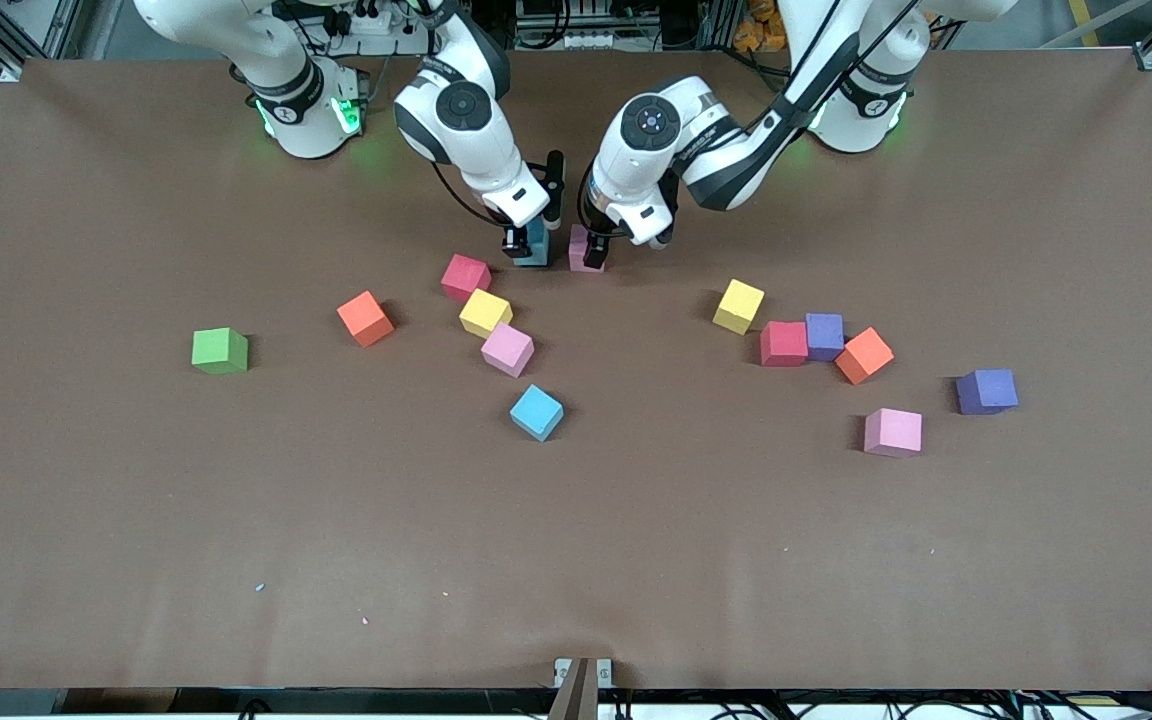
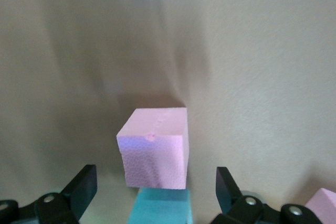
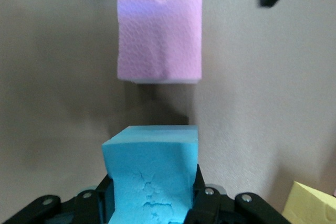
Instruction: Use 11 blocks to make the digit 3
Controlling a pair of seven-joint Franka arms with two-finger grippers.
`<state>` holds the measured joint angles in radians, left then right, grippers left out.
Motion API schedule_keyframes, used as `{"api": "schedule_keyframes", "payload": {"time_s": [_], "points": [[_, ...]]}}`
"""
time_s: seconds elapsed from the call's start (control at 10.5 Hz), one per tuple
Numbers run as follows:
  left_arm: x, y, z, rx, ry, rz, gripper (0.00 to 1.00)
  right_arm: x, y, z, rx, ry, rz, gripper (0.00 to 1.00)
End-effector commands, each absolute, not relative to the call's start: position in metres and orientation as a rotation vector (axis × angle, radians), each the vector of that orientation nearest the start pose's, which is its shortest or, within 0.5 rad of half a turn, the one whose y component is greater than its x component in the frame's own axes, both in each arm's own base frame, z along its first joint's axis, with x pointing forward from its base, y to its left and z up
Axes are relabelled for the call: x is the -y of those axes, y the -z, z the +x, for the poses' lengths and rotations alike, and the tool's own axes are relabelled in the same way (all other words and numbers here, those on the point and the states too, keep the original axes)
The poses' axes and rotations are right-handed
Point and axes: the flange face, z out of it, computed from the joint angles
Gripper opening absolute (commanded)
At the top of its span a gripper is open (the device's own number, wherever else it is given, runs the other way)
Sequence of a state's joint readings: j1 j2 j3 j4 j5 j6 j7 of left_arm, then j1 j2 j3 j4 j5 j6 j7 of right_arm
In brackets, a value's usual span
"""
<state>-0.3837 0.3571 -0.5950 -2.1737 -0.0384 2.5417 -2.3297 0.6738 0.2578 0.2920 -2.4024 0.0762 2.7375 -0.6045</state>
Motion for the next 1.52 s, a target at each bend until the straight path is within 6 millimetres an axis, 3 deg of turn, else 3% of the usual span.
{"api": "schedule_keyframes", "payload": {"time_s": [0.0, 0.1, 0.67, 1.05, 1.43], "points": [[0.454, -0.279, 0.342, 2.021, -0.304, -2.428, 1.00, -0.440, -0.217, 0.282, 1.985, 0.085, -2.242, 0.00], [0.449, -0.283, 0.351, 1.992, -0.301, -2.426, 1.00, -0.446, -0.215, 0.278, 1.973, 0.081, -2.247, 0.00], [0.380, -0.275, 0.420, 1.841, -0.318, -2.527, 1.00, -0.460, -0.208, 0.280, 1.967, 0.033, -2.244, 0.00], [0.347, -0.269, 0.444, 1.785, -0.335, -2.568, 1.00, -0.466, -0.205, 0.286, 1.962, 0.024, -2.243, 0.00], [0.335, -0.257, 0.450, 1.680, -0.358, -2.634, 1.00, -0.465, -0.205, 0.291, 1.982, -0.002, -2.245, 0.00]]}}
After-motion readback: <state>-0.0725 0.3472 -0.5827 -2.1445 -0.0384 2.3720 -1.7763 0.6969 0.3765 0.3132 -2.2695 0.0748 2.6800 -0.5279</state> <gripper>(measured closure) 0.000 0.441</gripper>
